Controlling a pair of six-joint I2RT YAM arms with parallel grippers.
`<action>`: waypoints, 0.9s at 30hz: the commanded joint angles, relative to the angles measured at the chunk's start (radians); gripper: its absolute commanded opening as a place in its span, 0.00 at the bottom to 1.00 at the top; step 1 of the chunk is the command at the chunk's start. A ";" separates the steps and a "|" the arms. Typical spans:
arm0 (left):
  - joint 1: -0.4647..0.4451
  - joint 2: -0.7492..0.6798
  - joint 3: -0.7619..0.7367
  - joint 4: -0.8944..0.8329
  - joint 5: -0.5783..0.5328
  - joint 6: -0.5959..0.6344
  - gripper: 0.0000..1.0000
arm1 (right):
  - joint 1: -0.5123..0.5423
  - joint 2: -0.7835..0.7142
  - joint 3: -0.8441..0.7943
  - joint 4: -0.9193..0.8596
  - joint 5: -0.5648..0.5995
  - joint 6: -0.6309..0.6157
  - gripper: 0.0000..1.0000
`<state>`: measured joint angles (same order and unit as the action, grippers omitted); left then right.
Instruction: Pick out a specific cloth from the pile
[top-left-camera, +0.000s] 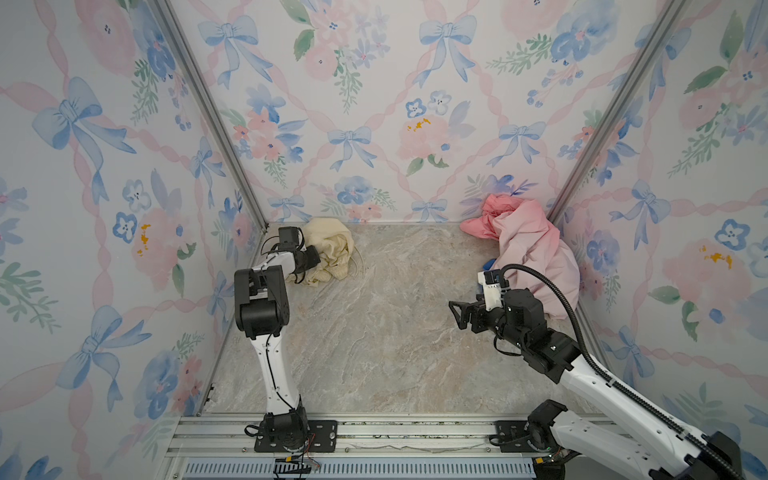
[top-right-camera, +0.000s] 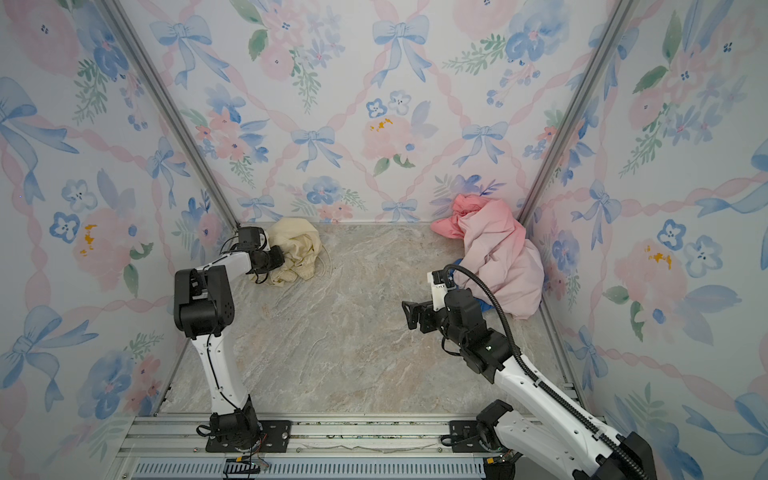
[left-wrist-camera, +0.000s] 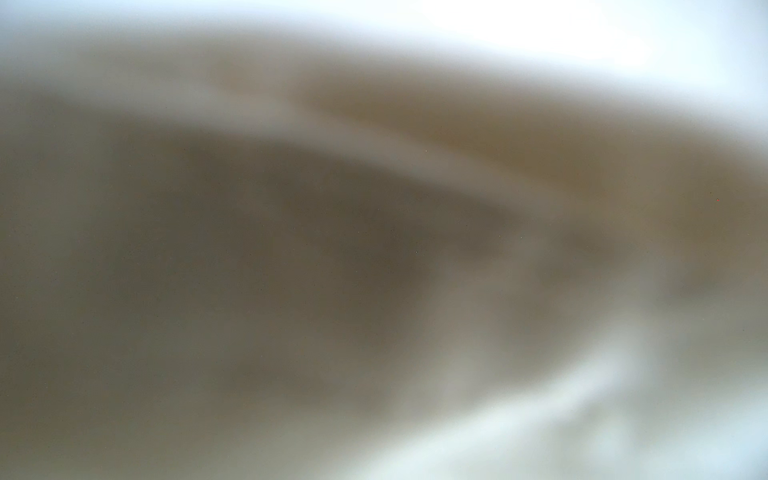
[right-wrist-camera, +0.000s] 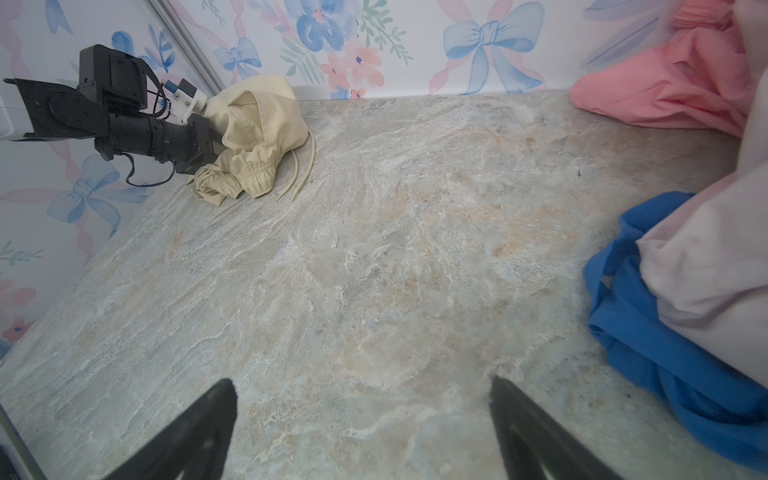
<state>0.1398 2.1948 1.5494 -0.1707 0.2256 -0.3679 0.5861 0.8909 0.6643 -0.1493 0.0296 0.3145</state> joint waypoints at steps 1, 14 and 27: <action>-0.003 0.069 0.030 -0.079 0.024 0.027 0.00 | 0.008 -0.030 -0.027 -0.045 0.033 0.018 0.97; -0.009 0.069 0.092 -0.079 0.004 0.091 0.30 | 0.006 -0.001 -0.024 -0.019 0.034 0.026 0.97; -0.012 -0.085 0.040 -0.083 -0.044 0.149 0.66 | -0.004 -0.006 -0.034 0.009 0.052 0.024 0.97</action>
<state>0.1310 2.1635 1.6062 -0.2276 0.2054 -0.2363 0.5850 0.8906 0.6460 -0.1600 0.0608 0.3302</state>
